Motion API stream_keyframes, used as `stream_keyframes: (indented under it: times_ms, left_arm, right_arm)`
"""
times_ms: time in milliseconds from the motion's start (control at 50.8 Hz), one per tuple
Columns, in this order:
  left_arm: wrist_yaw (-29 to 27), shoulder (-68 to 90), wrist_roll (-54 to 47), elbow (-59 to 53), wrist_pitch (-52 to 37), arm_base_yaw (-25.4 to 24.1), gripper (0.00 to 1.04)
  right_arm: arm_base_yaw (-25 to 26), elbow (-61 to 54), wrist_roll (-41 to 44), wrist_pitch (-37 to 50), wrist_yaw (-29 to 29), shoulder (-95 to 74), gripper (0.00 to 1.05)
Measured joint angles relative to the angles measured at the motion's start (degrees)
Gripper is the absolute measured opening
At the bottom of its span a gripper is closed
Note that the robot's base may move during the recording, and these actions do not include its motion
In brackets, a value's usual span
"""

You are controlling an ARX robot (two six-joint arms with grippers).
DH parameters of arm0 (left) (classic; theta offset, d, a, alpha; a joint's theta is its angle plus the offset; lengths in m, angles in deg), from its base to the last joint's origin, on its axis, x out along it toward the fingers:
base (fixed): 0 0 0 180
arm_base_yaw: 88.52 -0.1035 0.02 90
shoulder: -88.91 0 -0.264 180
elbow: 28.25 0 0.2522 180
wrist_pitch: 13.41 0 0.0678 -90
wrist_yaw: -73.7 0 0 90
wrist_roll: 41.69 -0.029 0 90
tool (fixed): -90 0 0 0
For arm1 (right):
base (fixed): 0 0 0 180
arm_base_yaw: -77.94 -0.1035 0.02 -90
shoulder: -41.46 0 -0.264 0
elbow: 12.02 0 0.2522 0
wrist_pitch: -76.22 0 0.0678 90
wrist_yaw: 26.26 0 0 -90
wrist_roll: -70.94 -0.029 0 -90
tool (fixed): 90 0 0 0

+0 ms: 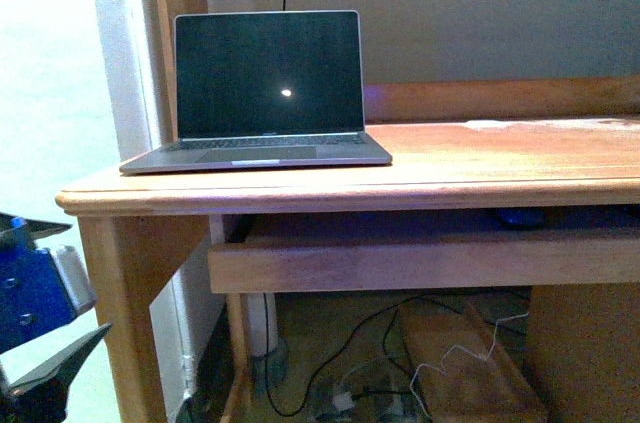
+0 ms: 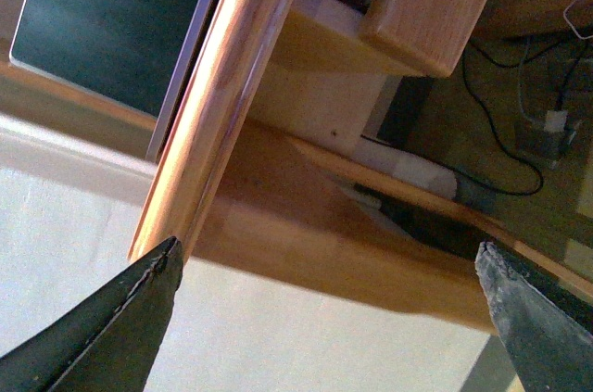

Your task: Place mouse

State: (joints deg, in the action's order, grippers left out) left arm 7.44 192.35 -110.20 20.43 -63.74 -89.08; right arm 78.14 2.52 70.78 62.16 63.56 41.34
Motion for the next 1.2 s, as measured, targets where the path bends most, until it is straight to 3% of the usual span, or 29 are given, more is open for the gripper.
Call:
stream_keyframes:
  times_ms: [453,944,1200]
  left_arm:
    - [4.2,14.0,-6.8,17.0,4.3,7.2,0.97]
    - [5.5,26.1,-12.4,31.3,9.4,10.6,0.97]
    - [2.2,15.8,-2.3,26.3,30.8,13.4,0.97]
  right_arm:
    - [0.0,0.0,0.0,0.0,0.0,0.0,0.97]
    - [0.0,0.0,0.0,0.0,0.0,0.0,0.97]
    - [0.0,0.0,0.0,0.0,0.0,0.0,0.97]
